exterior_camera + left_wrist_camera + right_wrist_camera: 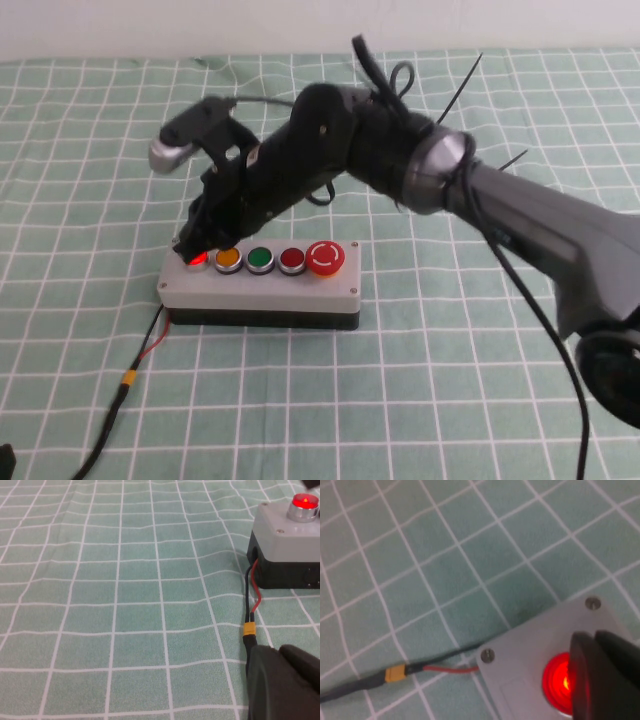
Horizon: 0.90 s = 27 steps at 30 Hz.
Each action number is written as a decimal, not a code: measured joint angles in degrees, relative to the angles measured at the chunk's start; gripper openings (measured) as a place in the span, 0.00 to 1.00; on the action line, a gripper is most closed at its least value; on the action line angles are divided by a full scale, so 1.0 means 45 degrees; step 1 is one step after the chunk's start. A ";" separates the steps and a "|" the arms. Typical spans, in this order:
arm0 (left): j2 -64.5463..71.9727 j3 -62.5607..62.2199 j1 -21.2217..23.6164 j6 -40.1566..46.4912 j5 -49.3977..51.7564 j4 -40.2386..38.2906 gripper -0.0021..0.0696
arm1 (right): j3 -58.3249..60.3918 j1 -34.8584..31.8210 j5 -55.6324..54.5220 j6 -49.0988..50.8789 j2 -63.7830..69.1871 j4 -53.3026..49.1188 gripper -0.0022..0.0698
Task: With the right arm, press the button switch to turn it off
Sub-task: 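Press the lit red button on the button box to turn it off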
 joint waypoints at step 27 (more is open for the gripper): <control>0.0000 0.0000 0.0000 0.0000 0.0000 0.0000 0.02 | -0.1753 0.0000 0.4698 0.2367 -0.5843 -0.5750 0.02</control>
